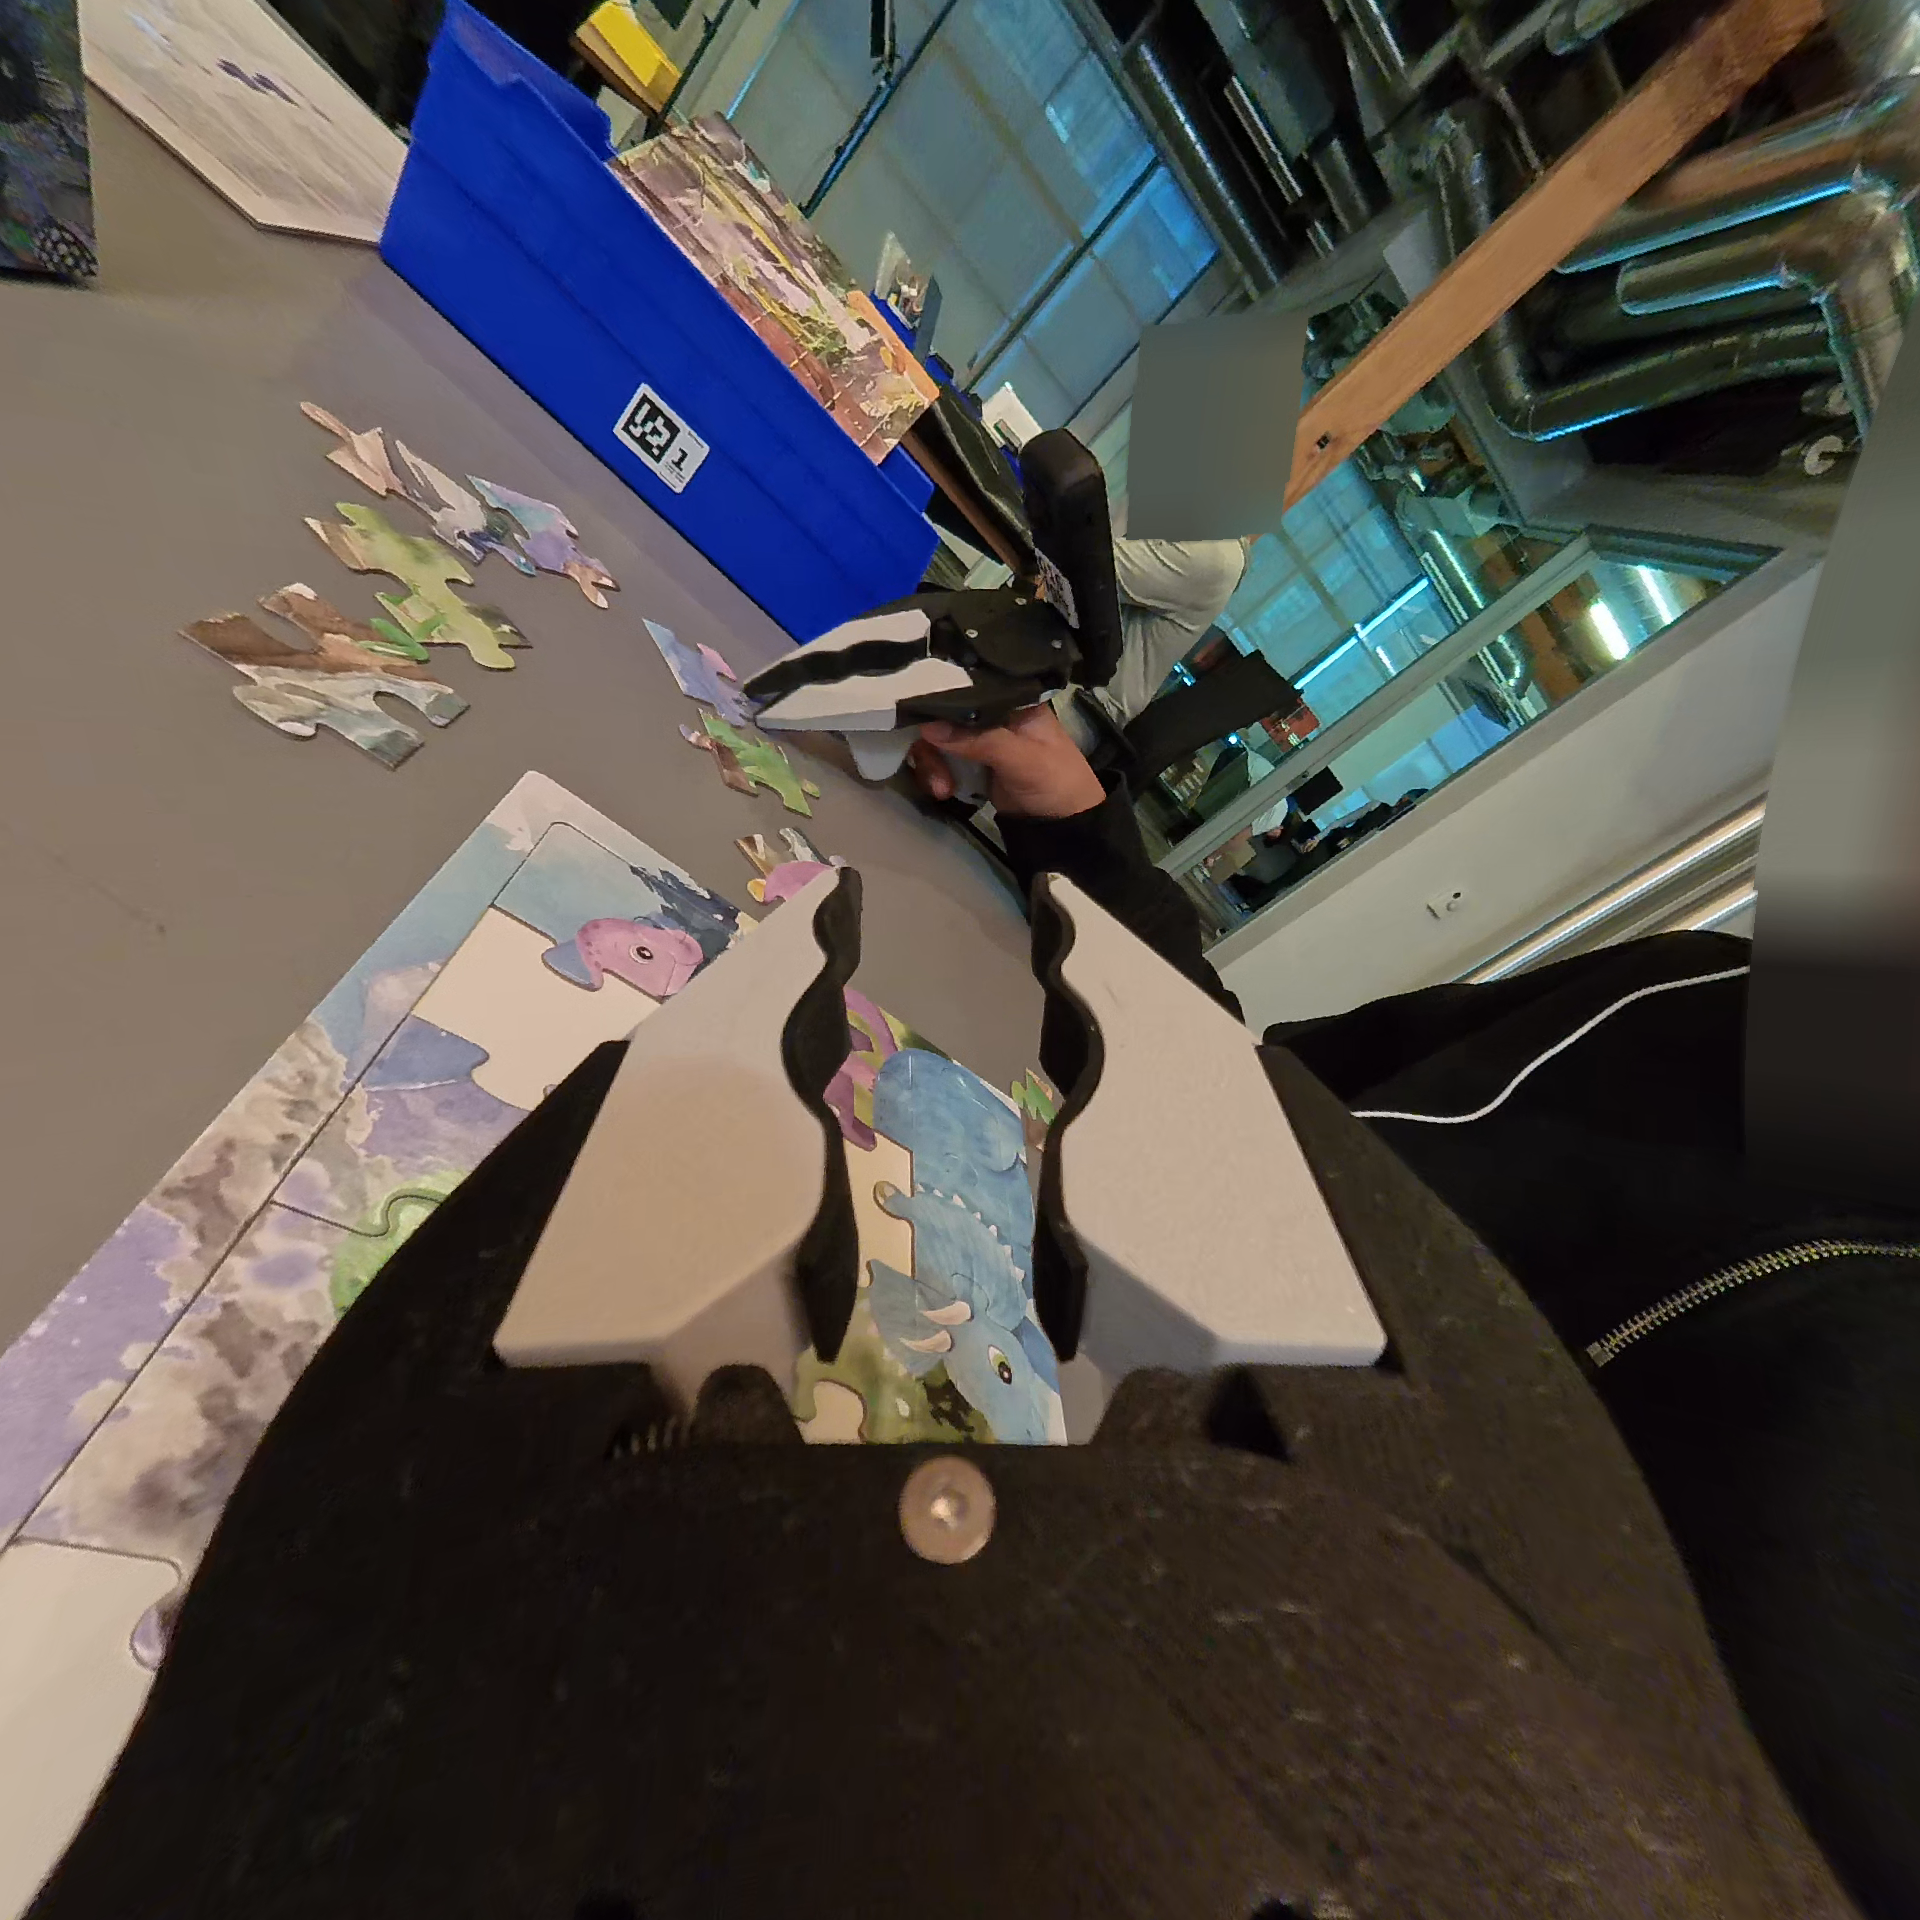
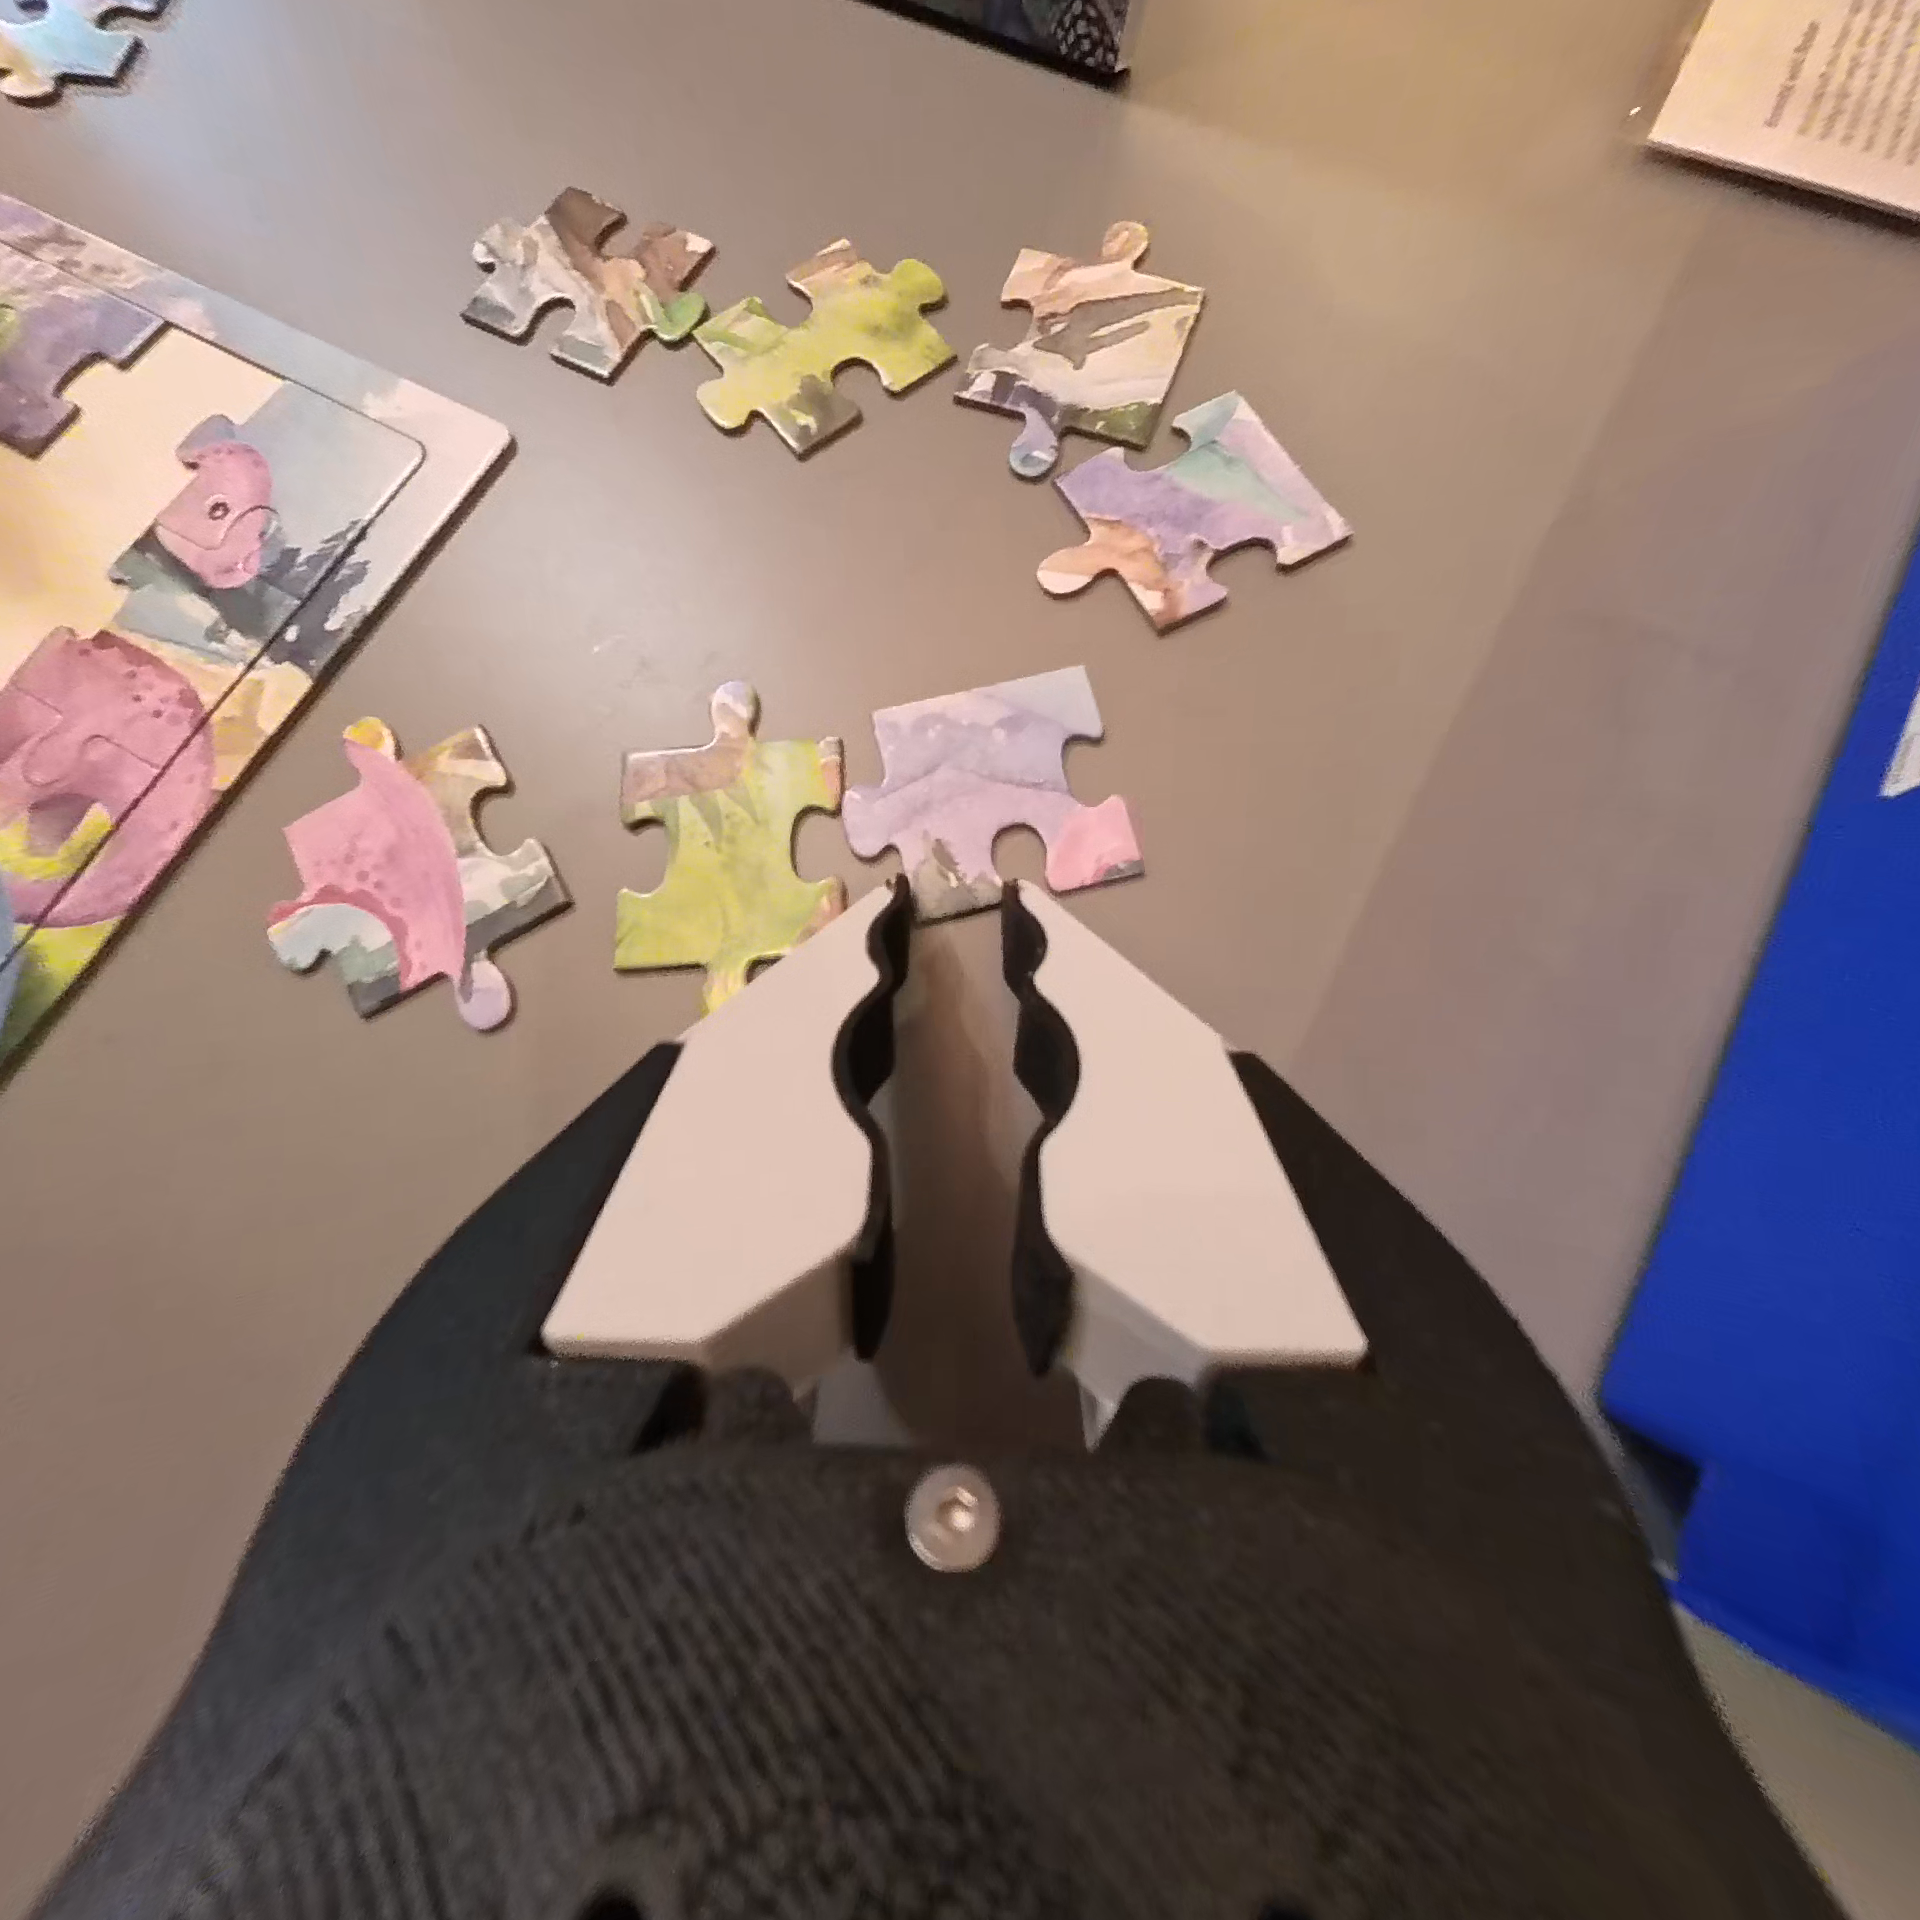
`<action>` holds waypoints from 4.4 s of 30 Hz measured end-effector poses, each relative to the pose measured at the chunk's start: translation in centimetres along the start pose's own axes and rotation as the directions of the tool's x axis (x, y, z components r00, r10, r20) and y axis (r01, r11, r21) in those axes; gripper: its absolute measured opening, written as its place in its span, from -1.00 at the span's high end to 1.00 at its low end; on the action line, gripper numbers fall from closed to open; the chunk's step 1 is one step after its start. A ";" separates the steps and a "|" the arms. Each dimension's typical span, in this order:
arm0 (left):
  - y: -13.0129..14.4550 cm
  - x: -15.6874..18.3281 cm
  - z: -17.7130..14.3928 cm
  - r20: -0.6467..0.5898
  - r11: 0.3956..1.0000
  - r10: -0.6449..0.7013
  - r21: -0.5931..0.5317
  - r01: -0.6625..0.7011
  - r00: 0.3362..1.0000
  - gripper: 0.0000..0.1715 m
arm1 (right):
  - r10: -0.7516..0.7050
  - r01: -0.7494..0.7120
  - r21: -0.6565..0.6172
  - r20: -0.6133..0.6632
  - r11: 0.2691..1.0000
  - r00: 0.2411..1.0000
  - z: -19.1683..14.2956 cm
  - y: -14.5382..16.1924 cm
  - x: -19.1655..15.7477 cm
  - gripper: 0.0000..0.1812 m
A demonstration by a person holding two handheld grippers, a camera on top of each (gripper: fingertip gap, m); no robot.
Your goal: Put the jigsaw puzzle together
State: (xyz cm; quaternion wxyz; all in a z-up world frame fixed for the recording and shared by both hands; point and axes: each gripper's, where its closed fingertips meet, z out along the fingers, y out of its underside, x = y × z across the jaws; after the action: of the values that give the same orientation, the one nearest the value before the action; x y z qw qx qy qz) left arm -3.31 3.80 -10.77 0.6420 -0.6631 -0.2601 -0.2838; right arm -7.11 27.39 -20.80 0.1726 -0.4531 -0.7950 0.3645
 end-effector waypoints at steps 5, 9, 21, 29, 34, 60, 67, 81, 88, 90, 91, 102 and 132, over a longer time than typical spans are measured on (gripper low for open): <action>0.2 0.0 0.2 -0.006 1.000 -0.007 -0.007 0.007 1.000 0.65 | 0.007 -0.006 -0.006 0.212 1.000 0.977 0.1 0.0 -3.4 0.93; 0.2 0.0 0.1 -0.005 1.000 -0.005 -0.008 0.005 1.000 0.65 | -0.044 0.032 0.098 0.117 0.995 0.992 -0.5 -1.9 -2.4 0.85; 0.1 0.1 0.2 -0.010 1.000 -0.007 -0.004 0.007 1.000 0.65 | -0.085 0.086 0.024 -0.021 0.996 0.996 1.7 -1.4 -1.8 0.44; 0.1 0.1 0.2 -0.008 1.000 -0.003 -0.003 0.003 1.000 0.65 | -0.080 0.080 0.012 -0.001 0.997 0.997 1.7 -1.3 -2.3 0.62; 0.1 0.1 0.1 -0.007 1.000 -0.001 0.001 0.001 1.000 0.65 | -0.070 0.071 -0.011 0.024 0.997 0.997 1.4 -1.1 -2.6 0.63; -0.5 0.6 -0.2 -0.008 0.999 0.027 0.027 -0.027 1.000 0.65 | 0.008 -0.008 0.016 -0.014 1.000 1.000 1.3 -1.2 -1.3 0.39; -0.7 0.6 -0.4 0.003 0.998 0.047 0.039 -0.047 0.999 0.66 | -0.015 -0.048 0.243 0.250 0.969 0.968 -0.9 -5.7 -5.9 0.57; -0.5 0.8 -0.1 0.003 0.997 0.076 0.034 -0.076 0.997 0.68 | -0.171 0.170 0.031 0.034 0.985 0.985 2.6 -2.1 -4.3 0.63; -0.4 0.6 0.0 0.013 0.996 0.087 0.029 -0.087 0.996 0.68 | -0.163 0.162 0.025 0.077 0.987 0.984 2.6 -1.9 -5.0 0.79; -0.3 0.6 0.1 0.009 0.996 0.085 0.026 -0.085 0.996 0.68 | -0.161 0.159 0.025 0.082 0.987 0.984 2.5 -1.9 -5.1 0.80; -0.3 0.6 0.1 0.008 0.996 0.087 0.024 -0.087 0.996 0.68 | -0.160 0.159 0.028 0.083 0.987 0.984 2.5 -1.9 -5.1 0.80; -0.3 0.6 0.2 0.006 0.996 0.089 0.026 -0.089 0.996 0.68 | -0.160 0.152 0.186 0.030 0.971 0.987 0.7 -5.0 -4.0 0.80; 0.9 0.6 1.4 -0.018 0.999 0.039 -0.011 -0.039 0.999 0.54 | -0.278 0.174 0.422 0.198 0.890 0.940 -1.8 -11.3 -16.3 0.60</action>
State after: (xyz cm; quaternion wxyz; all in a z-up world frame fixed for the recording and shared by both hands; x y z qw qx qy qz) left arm -2.20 5.13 -10.96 0.6459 -0.6691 -0.2399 -0.2785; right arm -4.09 10.72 -10.35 0.2001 -0.2620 -0.7670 0.5504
